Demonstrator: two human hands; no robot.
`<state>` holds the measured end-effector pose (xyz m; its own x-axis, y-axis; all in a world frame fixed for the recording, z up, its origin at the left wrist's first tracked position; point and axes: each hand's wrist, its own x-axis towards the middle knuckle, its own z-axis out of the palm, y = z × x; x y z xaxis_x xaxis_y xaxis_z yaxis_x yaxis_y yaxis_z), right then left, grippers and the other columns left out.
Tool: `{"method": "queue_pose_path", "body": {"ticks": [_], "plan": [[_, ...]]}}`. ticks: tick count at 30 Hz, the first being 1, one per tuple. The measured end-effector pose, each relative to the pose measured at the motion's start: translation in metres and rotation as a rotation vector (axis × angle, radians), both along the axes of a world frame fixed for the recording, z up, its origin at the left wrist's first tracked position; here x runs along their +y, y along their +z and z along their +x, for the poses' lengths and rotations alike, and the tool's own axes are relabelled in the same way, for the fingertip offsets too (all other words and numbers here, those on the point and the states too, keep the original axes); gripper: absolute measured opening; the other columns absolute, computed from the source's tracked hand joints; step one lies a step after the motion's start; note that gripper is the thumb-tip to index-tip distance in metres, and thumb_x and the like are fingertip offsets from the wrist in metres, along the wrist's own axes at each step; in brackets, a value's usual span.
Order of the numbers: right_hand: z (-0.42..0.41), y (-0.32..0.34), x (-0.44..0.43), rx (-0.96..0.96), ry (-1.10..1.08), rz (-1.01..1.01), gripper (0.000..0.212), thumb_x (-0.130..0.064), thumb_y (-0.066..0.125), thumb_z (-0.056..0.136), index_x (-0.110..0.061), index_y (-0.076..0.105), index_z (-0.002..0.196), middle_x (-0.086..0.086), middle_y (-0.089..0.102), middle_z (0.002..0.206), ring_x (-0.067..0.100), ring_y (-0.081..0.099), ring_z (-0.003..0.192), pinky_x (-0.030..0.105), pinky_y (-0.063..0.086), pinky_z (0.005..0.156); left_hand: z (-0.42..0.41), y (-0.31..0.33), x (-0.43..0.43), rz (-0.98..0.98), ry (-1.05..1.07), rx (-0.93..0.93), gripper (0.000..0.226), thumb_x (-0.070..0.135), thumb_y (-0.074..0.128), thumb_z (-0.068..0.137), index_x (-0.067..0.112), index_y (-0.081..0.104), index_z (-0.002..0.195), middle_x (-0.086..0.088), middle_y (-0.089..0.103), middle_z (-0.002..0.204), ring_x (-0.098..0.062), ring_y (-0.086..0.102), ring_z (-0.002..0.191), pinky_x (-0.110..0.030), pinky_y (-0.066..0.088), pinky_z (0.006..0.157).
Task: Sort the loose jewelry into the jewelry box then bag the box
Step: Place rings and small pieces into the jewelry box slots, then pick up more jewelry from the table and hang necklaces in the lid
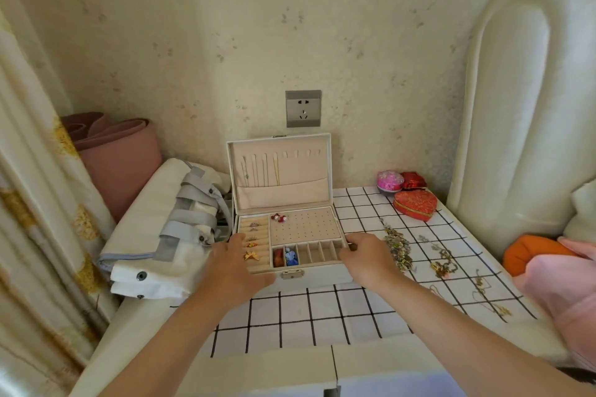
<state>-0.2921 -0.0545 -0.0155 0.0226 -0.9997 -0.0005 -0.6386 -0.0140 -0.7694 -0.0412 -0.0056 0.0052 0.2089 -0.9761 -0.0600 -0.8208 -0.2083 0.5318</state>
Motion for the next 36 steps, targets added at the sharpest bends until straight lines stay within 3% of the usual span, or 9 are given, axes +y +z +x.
{"method": "queue_pose_path", "body": {"ticks": [2, 5, 12, 18, 23, 25, 27, 32, 36], "plan": [[-0.006, 0.004, 0.002, -0.006, 0.023, 0.014, 0.023, -0.017, 0.051, 0.094, -0.021, 0.072, 0.102, -0.003, 0.067, 0.068, 0.012, 0.057, 0.053, 0.019, 0.042, 0.043, -0.004, 0.009, 0.0, 0.03, -0.025, -0.078, 0.1, 0.059, 0.075, 0.072, 0.028, 0.019, 0.149, -0.003, 0.027, 0.147, -0.022, 0.028, 0.136, -0.038, 0.037, 0.108], [-0.021, 0.016, 0.003, 0.012, 0.028, -0.02, 0.023, -0.021, 0.051, 0.096, -0.022, 0.073, 0.095, 0.0, 0.074, 0.085, 0.019, 0.069, 0.08, 0.028, 0.053, 0.072, -0.02, 0.026, -0.003, -0.072, -0.059, -0.18, 0.083, 0.056, 0.069, 0.079, 0.028, 0.028, 0.146, -0.002, 0.03, 0.143, -0.021, 0.023, 0.135, -0.038, 0.033, 0.109], [-0.101, 0.027, 0.003, 0.075, -0.029, -0.064, 0.018, -0.026, 0.059, 0.095, -0.031, 0.074, 0.102, -0.016, 0.071, 0.1, 0.004, 0.067, 0.087, 0.032, 0.056, 0.084, -0.107, 0.041, -0.019, -0.385, -0.37, 0.033, 0.038, 0.034, 0.062, 0.093, 0.028, 0.055, 0.13, 0.011, 0.054, 0.114, -0.008, 0.047, 0.109, -0.024, 0.039, 0.099], [-0.184, 0.035, 0.009, 0.334, -0.025, 0.05, 0.012, -0.024, 0.065, 0.09, -0.033, 0.074, 0.09, -0.014, 0.071, 0.096, 0.002, 0.063, 0.073, 0.028, 0.056, 0.074, -0.224, 0.039, -0.027, -0.344, -0.683, 0.085, 0.026, 0.027, 0.058, 0.096, 0.024, 0.062, 0.122, 0.01, 0.061, 0.105, -0.008, 0.055, 0.098, -0.024, 0.046, 0.088], [-0.219, 0.034, 0.019, 0.463, -0.017, 0.233, 0.01, -0.021, 0.072, 0.083, -0.029, 0.071, 0.077, 0.001, 0.075, 0.084, 0.017, 0.068, 0.06, 0.026, 0.056, 0.059, -0.297, 0.016, -0.03, -0.222, -0.848, -0.021, 0.026, 0.017, 0.054, 0.093, 0.022, 0.07, 0.111, 0.002, 0.068, 0.107, -0.016, 0.06, 0.099, -0.03, 0.05, 0.087], [-0.225, 0.036, 0.019, 0.517, 0.001, 0.316, 0.002, -0.023, 0.073, 0.084, -0.023, 0.074, 0.085, 0.006, 0.076, 0.084, 0.019, 0.066, 0.06, 0.025, 0.054, 0.061, -0.311, 0.004, -0.031, -0.176, -0.881, -0.069, 0.028, 0.015, 0.053, 0.091, 0.021, 0.071, 0.112, -0.002, 0.069, 0.108, -0.02, 0.061, 0.101, -0.032, 0.05, 0.087], [-0.229, 0.033, 0.018, 0.581, 0.023, 0.393, 0.016, -0.026, 0.072, 0.083, -0.014, 0.078, 0.092, 0.009, 0.075, 0.076, 0.021, 0.062, 0.058, 0.026, 0.054, 0.066, -0.319, -0.008, -0.032, -0.152, -0.903, -0.111, 0.027, 0.016, 0.056, 0.09, 0.021, 0.072, 0.112, -0.002, 0.069, 0.109, -0.021, 0.06, 0.103, -0.036, 0.052, 0.087], [-0.228, 0.026, 0.015, 0.692, -0.009, 0.505, 0.021, -0.027, 0.078, 0.075, -0.013, 0.063, 0.069, 0.003, 0.061, 0.059, 0.021, 0.054, 0.053, 0.026, 0.049, 0.064, -0.322, -0.028, -0.031, -0.135, -0.934, -0.13, 0.022, 0.021, 0.062, 0.091, 0.023, 0.074, 0.109, -0.001, 0.062, 0.107, -0.017, 0.053, 0.106, -0.027, 0.044, 0.081], [-0.228, 0.019, 0.014, 0.685, 0.011, 0.503, 0.026, -0.026, 0.078, 0.078, -0.013, 0.058, 0.068, 0.003, 0.057, 0.063, 0.023, 0.054, 0.059, 0.027, 0.046, 0.063, -0.322, -0.033, -0.032, -0.165, -0.924, -0.103, 0.023, 0.02, 0.06, 0.092, 0.019, 0.072, 0.112, -0.002, 0.064, 0.11, -0.017, 0.053, 0.108, -0.03, 0.047, 0.087]]}}
